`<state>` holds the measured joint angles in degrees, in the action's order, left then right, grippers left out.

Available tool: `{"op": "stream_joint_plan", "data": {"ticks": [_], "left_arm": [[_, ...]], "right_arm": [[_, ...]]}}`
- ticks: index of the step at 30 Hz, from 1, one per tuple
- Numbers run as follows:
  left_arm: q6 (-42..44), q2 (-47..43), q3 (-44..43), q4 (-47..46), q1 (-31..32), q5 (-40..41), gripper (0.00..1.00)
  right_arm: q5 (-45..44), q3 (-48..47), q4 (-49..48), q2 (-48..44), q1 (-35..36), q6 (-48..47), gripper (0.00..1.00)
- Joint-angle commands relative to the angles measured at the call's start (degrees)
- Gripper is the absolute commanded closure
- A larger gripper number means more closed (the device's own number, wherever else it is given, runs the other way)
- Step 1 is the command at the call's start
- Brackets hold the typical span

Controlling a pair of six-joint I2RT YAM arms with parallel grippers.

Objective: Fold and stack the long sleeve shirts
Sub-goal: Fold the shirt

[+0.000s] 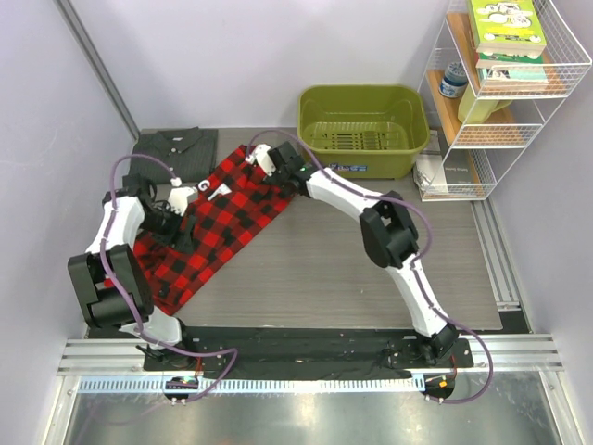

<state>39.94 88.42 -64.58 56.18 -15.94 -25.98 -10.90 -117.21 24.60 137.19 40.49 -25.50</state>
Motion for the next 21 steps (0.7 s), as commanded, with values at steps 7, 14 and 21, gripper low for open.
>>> {"op": "stream_joint_plan", "data": {"ticks": [7,14,21], "left_arm": [[12.96,1.31,4.19,1.12,2.5,8.04,0.4],[11.66,4.39,8.06,-0.55,5.92,13.85,0.43],[7.87,4.13,6.92,0.15,5.92,11.83,0.42]], "right_arm": [[12.3,11.91,8.45,-12.47,2.4,15.3,0.93],[12.74,7.88,6.96,-7.29,-0.06,15.57,0.94],[11.16,2.69,3.09,-0.96,-0.68,14.78,0.96]]}}
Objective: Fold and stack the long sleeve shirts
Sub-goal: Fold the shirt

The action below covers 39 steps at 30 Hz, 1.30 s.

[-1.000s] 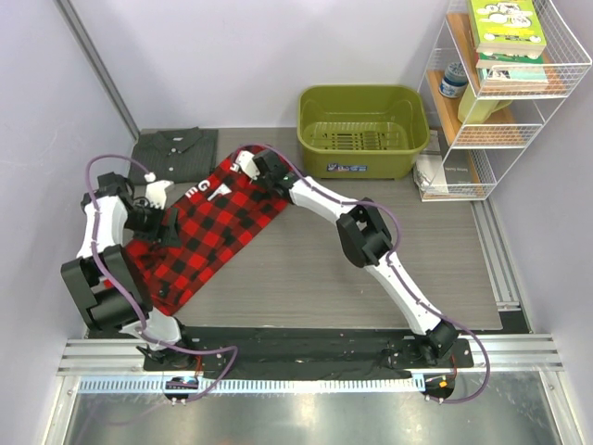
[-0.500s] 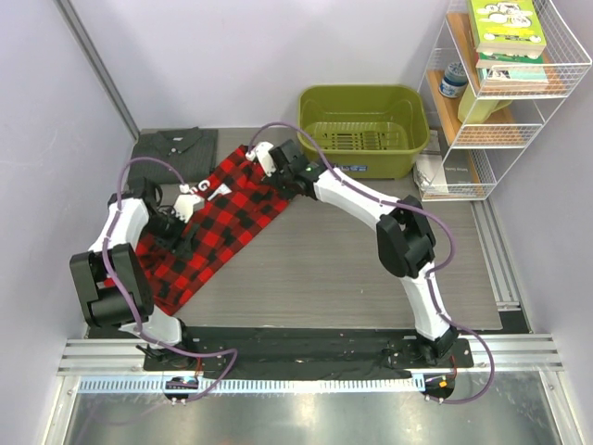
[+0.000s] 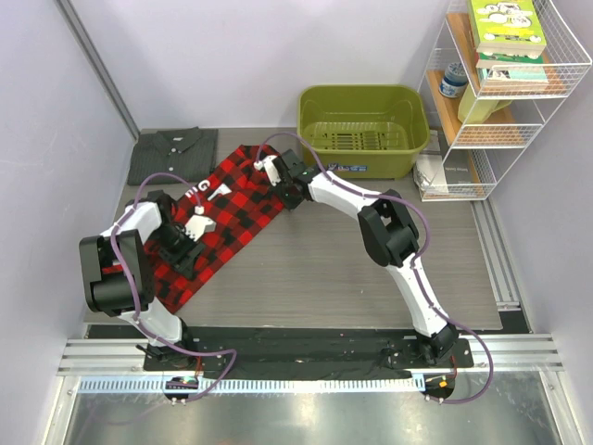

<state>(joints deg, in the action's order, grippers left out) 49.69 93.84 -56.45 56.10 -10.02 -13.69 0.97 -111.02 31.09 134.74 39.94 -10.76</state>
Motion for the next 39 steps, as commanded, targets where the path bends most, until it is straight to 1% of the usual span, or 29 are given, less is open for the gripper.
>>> {"op": "stream_joint_plan", "data": {"ticks": [1,3,5,9,12,16,23,27,31,34,35,38,39], "left_arm": [[-1.88,-1.9,-1.3,0.42,-0.09,-0.63,0.42],[-1.88,-2.26,-1.39,1.12,-0.09,-0.46,0.43],[-2.4,-3.05,-1.65,1.47,-0.17,-0.37,0.42],[-3.9,-3.49,-2.96,2.17,-0.44,-1.77,0.42],[-5.13,-3.23,-4.02,1.83,-0.7,-2.65,0.41],[-5.22,-2.09,-4.81,1.82,-1.23,-2.92,0.38],[-4.43,-1.29,-6.04,2.35,-2.37,-3.0,0.38],[-2.76,-1.82,-5.96,2.62,-2.46,-2.92,0.38],[0.66,-2.17,-4.38,2.09,-2.46,-2.13,0.39],[2.25,-1.47,-2.8,0.07,-2.37,-0.37,0.43],[3.03,-0.77,-2.36,-0.37,-2.37,0.15,0.46],[4.0,2.03,-1.48,-0.64,-0.71,1.65,0.54],[4.01,2.65,-1.21,-0.03,0.95,2.09,0.56]], "right_arm": [[-2.71,-3.85,-4.01,2.36,-0.22,-0.22,0.96],[-2.82,-3.94,-4.28,2.37,-0.65,-0.22,0.98],[-1.77,-2.36,-4.29,0.01,-1.01,0.3,0.98],[4.81,3.17,-4.46,-7.37,-0.92,1.79,0.97],[6.75,4.85,-5.77,-10.11,0.66,3.73,0.96],[6.68,1.18,-5.6,-6.6,3.2,5.14,0.96],[3.51,-6.66,-5.52,2.19,3.3,4.44,0.96],[1.14,-7.89,-4.55,5.09,3.3,1.63,0.97],[-3.34,-8.5,-4.55,7.03,2.6,-3.72,0.98],[-5.54,-11.39,-4.46,9.31,1.81,-6.01,0.98],[-6.15,-12.28,-4.46,10.27,1.63,-7.59,0.98],[-7.74,-15.8,-4.64,13.17,1.01,-10.32,0.99],[-8.35,-17.2,-4.64,13.7,0.84,-10.85,0.99]]}}
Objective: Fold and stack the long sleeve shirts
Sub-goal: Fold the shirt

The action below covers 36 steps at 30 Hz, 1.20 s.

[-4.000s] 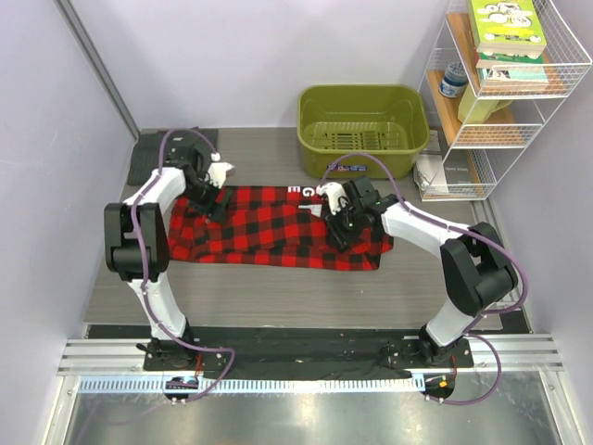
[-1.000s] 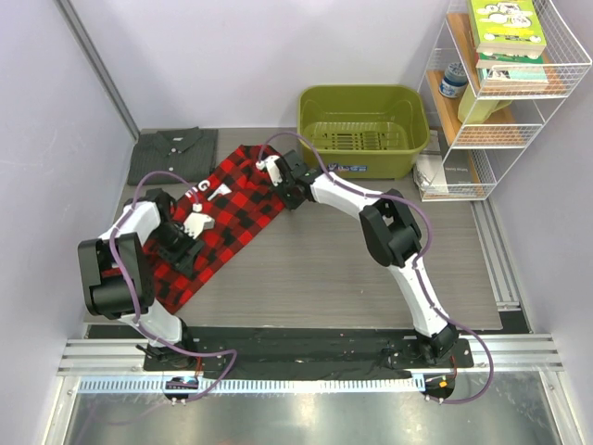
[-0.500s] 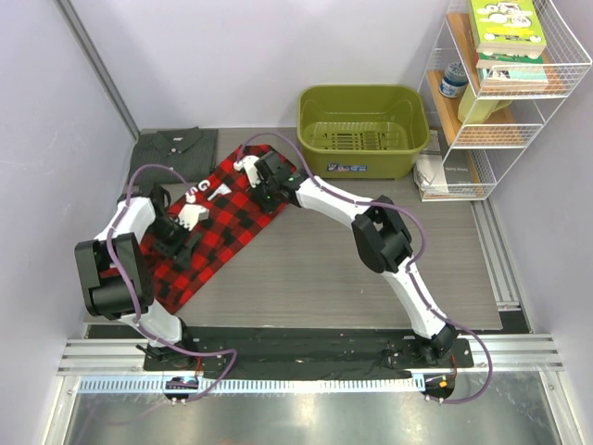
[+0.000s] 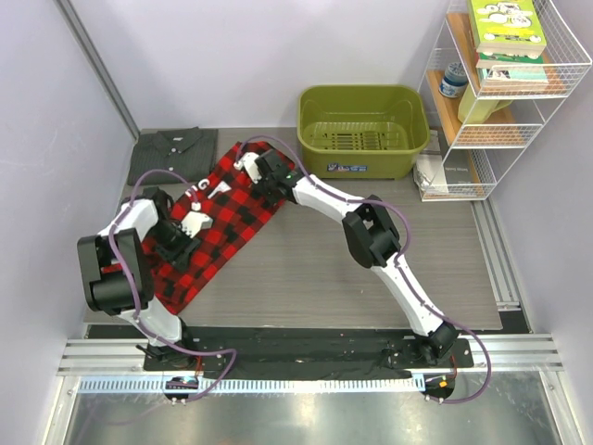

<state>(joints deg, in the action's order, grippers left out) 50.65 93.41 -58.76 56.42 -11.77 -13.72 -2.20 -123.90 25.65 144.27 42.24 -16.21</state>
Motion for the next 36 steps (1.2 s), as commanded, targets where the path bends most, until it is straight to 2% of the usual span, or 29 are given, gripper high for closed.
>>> {"op": "stream_joint_plan", "data": {"ticks": [1,8,14,19,24,26,28,30,31,34,36], "left_arm": [[3.05,3.62,1.19,0.0,3.76,2.29,0.6],[-2.22,5.9,0.06,0.79,15.27,-0.78,0.66],[-10.39,11.79,-7.85,2.2,26.25,-6.93,0.69],[-13.9,14.87,-11.54,1.58,30.22,-11.67,0.69],[-15.59,14.27,-15.15,5.18,30.05,-25.19,0.69],[-15.5,9.9,-14.8,6.06,27.7,-27.84,0.69],[-15.93,7.42,-14.72,7.11,24.88,-29.44,0.66],[-14.8,5.31,-16.02,8.61,20.4,-28.57,0.66],[-13.92,4.95,-16.29,9.83,19.17,-25.43,0.66],[-8.74,4.59,-16.04,10.99,15.56,-18.75,0.65],[-6.81,4.77,-14.72,9.59,14.23,-14.78,0.65]], "right_arm": [[-5.53,-5.03,0.63,4.79,-1.98,-6.02,0.99],[-9.75,-8.29,-2.08,8.31,-4.62,-11.29,0.99],[-12.74,-11.72,-7.0,11.39,-6.9,-14.37,0.99],[-13.71,-10.75,-14.3,12.35,-7.61,-18.06,0.98],[-10.29,-10.58,-18.35,10.26,-7.35,-17.46,0.93],[-8.1,-8.66,-17.83,4.66,-6.56,-15.18,0.89],[-2.13,-1.81,-18.53,-0.8,-5.42,-13.42,0.8],[0.34,4.76,-20.46,-7.55,-4.28,-11.48,0.72],[0.96,6.02,-20.2,-9.16,-3.66,-10.78,0.68],[4.19,8.67,-16.96,-13.83,-2.08,-6.22,0.66],[6.32,9.28,-11.34,-14.8,-1.2,-3.32,0.66]]}}
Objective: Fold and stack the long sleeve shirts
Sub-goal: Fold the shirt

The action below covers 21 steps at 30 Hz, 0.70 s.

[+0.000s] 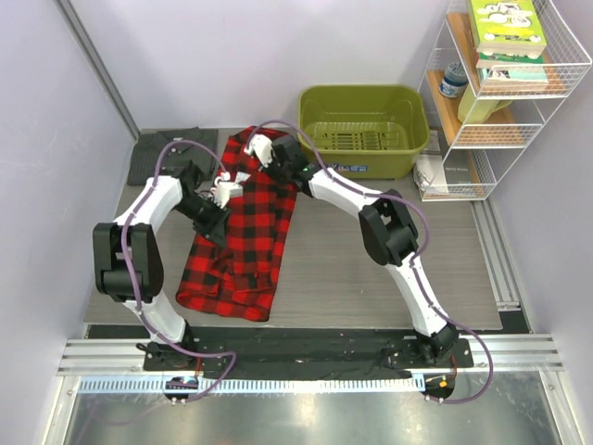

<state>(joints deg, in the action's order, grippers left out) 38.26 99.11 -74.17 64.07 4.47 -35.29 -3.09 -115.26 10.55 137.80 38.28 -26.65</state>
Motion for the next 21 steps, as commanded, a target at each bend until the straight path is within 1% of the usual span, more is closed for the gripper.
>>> {"op": "stream_joint_plan", "data": {"ticks": [1,2,6,8,12,16,18,19,21], "left_arm": [[6.38,-0.5,1.91,1.58,-2.27,7.94,0.65],[7.17,-0.24,2.53,1.06,-2.71,9.17,0.65],[8.23,0.38,6.75,-2.27,-3.77,10.5,0.65],[8.59,1.86,10.16,-4.73,-3.59,11.9,0.67],[7.36,4.16,11.15,-5.1,-2.36,13.31,0.69],[6.13,3.73,14.31,-7.2,2.11,15.6,0.7],[4.9,2.58,15.37,-7.3,3.78,14.29,0.71],[4.2,2.58,15.46,-7.21,5.88,13.93,0.71],[1.48,2.75,15.2,-7.73,7.83,12.71,0.72]], "right_arm": [[9.75,1.09,5.61,-8.86,3.02,7.75,0.67],[10.9,1.7,8.41,-9.04,3.37,8.54,0.71],[14.68,6.09,12.39,-8.86,4.34,13.64,0.78],[15.13,8.11,13.96,-7.55,4.34,17.06,0.8],[14.26,9.71,14.41,-5.26,3.29,17.34,0.81],[11.1,7.51,15.64,-2.36,1.01,16.46,0.82],[9.35,5.32,16.52,-0.44,0.31,14.71,0.82],[8.64,4.62,17.05,0.18,-0.05,13.92,0.82],[7.4,2.16,17.75,2.37,-1.45,11.98,0.82]]}}
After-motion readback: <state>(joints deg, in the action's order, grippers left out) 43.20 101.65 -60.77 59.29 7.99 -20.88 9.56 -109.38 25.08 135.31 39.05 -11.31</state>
